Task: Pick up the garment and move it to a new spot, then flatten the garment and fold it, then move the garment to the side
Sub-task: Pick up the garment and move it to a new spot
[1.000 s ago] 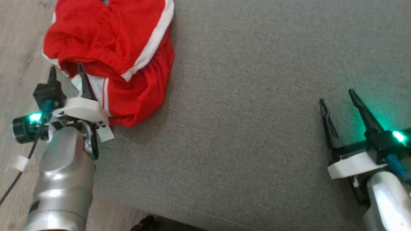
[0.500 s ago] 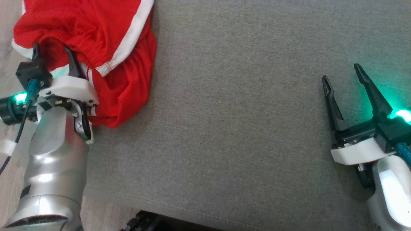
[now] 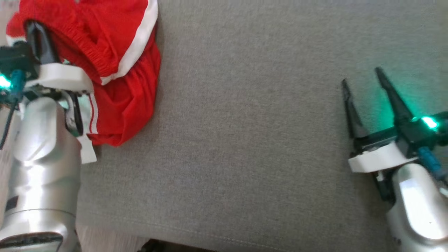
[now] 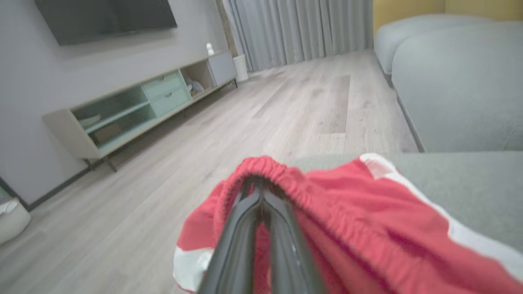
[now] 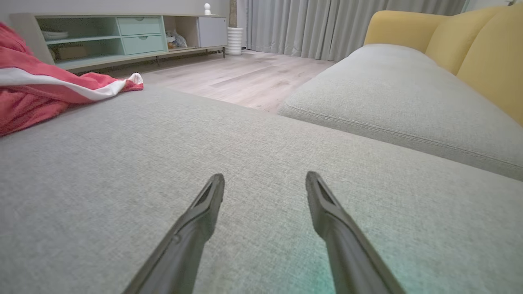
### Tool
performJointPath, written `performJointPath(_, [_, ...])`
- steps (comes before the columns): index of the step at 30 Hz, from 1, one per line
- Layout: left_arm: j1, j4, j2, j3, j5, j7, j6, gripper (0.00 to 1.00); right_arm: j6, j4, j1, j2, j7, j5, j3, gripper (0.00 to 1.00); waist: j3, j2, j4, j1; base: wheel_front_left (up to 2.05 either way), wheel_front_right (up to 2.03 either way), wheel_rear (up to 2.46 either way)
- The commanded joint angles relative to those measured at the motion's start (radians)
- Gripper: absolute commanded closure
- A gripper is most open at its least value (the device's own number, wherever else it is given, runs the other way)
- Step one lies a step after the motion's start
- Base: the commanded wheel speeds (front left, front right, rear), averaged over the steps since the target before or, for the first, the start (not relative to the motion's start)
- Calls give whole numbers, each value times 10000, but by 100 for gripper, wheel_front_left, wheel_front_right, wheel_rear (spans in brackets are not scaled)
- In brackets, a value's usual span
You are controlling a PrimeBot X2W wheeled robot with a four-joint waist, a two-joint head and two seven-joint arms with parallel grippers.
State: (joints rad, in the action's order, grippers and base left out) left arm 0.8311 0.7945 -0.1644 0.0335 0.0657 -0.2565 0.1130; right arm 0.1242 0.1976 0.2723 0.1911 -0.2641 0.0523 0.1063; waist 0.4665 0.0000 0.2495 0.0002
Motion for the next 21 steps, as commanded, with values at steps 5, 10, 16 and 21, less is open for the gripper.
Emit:
performJointPath(5, [-177, -1383, -892, -13, -361, -53, -242, 100, 65, 29, -377, -519, 23, -199, 364, 0, -1401, 0, -623, -2, 0, 0, 0])
performJointPath(10, [-100, -2496, -1201, -520, -705, -53, -644, 100, 65, 187, -804, -940, 23, -329, 337, 0, -2730, 0, -1322, -2, 0, 0, 0])
performJointPath(16, [375, -3267, -1217, -1316, -928, -53, -1345, 100, 65, 51, -1405, -1280, 23, -386, 147, 0, -4081, 0, -2704, -2, 0, 0, 0])
performJointPath(21, [1195, -3655, -980, -1840, -939, 139, -1755, 100, 65, -135, -1666, -1384, 23, -379, -64, 0, -4571, 0, -4137, -2, 0, 0, 0])
